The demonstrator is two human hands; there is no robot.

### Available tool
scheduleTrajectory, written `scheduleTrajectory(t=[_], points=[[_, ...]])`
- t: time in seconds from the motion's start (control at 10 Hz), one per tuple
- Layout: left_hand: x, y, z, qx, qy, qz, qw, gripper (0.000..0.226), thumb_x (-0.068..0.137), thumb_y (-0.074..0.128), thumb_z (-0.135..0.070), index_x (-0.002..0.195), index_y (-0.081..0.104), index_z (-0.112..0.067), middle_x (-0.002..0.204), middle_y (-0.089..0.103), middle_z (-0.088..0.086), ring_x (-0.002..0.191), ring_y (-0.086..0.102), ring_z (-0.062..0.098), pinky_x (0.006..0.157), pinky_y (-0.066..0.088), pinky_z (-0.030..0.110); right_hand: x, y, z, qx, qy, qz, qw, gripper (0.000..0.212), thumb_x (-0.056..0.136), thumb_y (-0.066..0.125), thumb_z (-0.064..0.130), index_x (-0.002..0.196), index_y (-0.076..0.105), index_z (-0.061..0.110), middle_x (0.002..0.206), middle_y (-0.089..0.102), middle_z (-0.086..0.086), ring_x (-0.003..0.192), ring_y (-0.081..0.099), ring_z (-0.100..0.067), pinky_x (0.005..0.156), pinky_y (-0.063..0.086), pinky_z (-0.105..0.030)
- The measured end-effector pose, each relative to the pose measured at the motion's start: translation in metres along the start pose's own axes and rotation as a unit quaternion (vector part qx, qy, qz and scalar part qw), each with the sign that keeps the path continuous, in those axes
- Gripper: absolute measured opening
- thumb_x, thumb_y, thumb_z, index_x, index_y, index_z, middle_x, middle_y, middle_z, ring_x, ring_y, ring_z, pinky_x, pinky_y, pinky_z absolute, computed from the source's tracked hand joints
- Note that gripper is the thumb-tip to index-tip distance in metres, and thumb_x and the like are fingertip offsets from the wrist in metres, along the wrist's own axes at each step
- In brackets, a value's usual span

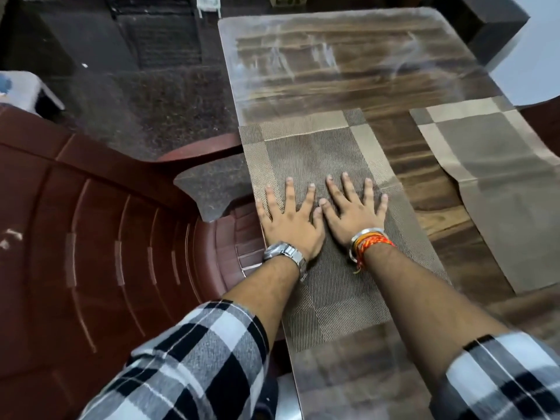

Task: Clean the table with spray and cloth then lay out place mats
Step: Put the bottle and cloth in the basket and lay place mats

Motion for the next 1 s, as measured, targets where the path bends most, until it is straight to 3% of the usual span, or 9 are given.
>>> scheduleTrajectory(t=[0.5, 0.8, 1.0], points=[[0.002, -0.006, -0.001, 0.010, 0.009, -0.018, 1.000, 0.058, 0.104, 0.024, -0.056, 0.161, 0.014, -0.050, 0.175, 0.000, -0.005, 0.159, -0.010, 0.037, 0.123, -0.014, 0.057, 0.001, 0.001, 0.000, -0.003, 0.009, -0.019, 1.000, 0.056, 0.091, 0.015, 0.067, 0.144, 0.001, 0.055, 0.159, -0.006, 0.019, 0.146, -0.014, -0.028, 0.112, -0.012, -0.059], [0.000, -0.006, -0.003, 0.030, 0.014, 0.010, 0.999, 0.058, 0.105, 0.021, -0.055, 0.162, 0.008, -0.048, 0.175, -0.006, -0.004, 0.159, -0.011, 0.038, 0.124, -0.010, 0.058, -0.002, -0.002, 0.002, -0.004, 0.005, -0.050, 0.999, 0.058, 0.091, 0.017, 0.065, 0.146, 0.004, 0.052, 0.160, 0.000, 0.014, 0.147, -0.009, -0.028, 0.113, -0.011, -0.058], [0.002, -0.005, -0.005, 0.043, 0.012, 0.031, 0.999, 0.059, 0.106, 0.016, -0.056, 0.163, 0.003, -0.046, 0.174, -0.011, -0.003, 0.158, -0.015, 0.040, 0.125, -0.009, 0.059, -0.031, -0.041, 0.016, 0.036, -0.053, -0.247, 0.967, 0.058, 0.092, 0.036, 0.044, 0.146, 0.034, 0.024, 0.153, 0.034, -0.004, 0.143, 0.026, -0.027, 0.114, 0.015, -0.054]])
Point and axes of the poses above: each hand's wrist, its own x-axis towards the middle knuckle, its own y-axis out of the palm, z = x × y, the point moved 10 cm from there along x, towards the middle knuckle
